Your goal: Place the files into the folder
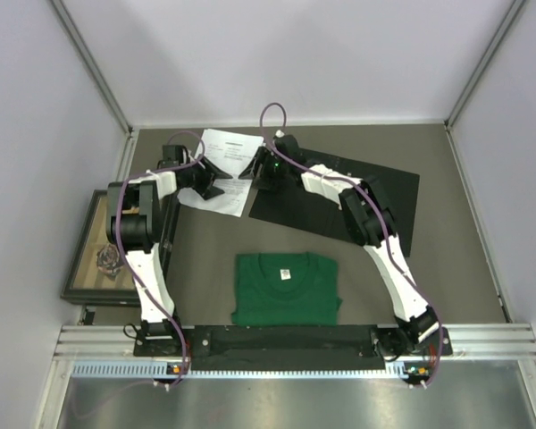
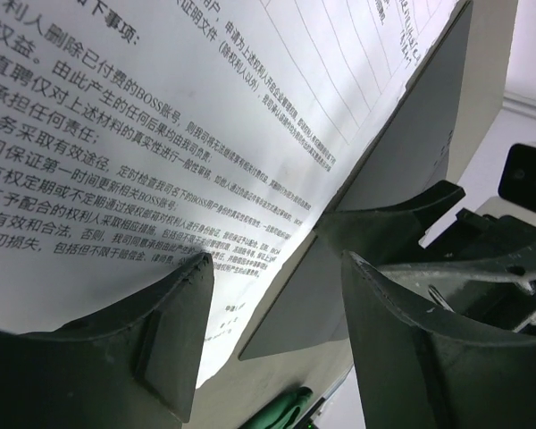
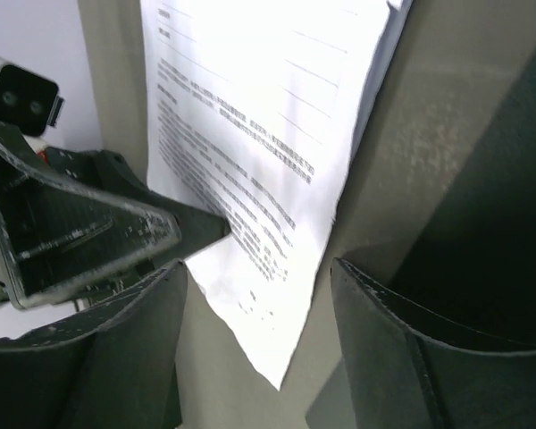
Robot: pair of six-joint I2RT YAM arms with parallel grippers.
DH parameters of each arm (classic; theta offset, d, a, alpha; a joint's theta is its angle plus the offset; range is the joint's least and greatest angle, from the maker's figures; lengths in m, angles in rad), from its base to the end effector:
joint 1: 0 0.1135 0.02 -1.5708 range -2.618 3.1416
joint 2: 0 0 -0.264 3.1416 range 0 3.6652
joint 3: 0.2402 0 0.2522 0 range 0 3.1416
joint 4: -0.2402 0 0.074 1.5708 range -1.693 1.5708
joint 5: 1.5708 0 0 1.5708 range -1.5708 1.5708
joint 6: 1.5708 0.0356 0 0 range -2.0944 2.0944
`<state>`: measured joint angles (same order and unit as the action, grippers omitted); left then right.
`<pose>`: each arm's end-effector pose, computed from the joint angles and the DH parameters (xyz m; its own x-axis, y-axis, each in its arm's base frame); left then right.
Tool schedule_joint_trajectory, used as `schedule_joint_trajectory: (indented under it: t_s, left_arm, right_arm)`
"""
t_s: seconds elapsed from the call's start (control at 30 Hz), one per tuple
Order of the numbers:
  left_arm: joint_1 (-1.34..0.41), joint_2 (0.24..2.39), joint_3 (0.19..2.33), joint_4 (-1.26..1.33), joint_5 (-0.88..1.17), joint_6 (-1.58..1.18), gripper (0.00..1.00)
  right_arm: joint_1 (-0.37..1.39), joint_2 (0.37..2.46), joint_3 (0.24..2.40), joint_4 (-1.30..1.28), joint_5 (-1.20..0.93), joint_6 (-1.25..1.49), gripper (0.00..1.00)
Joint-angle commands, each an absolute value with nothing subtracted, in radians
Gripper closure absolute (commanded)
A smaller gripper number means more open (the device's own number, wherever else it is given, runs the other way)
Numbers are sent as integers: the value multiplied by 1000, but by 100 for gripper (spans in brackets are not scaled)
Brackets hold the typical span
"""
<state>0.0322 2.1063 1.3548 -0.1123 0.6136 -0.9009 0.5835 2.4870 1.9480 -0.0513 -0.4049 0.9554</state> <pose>0.4421 -0.0063 0.1387 -0.7443 -0.6652 -0.0601 -0.3799 0.4957 -0.7810 0.4589 0.3197 0.1406 -0.9047 0.3021 -0.3006 -0.0707 0.5891 0.8049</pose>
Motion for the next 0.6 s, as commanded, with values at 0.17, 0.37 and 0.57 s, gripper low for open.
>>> schedule_joint_trajectory:
  t_s: [0.17,0.37,0.57]
  left_arm:
    - [40,2091,1309,-130,609,-862,35]
    - [40,2100,1307,-120,611,-868,35]
    - [40,2099,1305,-115,611,-870,35]
  right_arm:
    - [604,2534,1980,23,-434,1003,37]
    - [604,2502,1922,139,-472,1043,45]
    - [606,2459,1887,182,-485,1051,49]
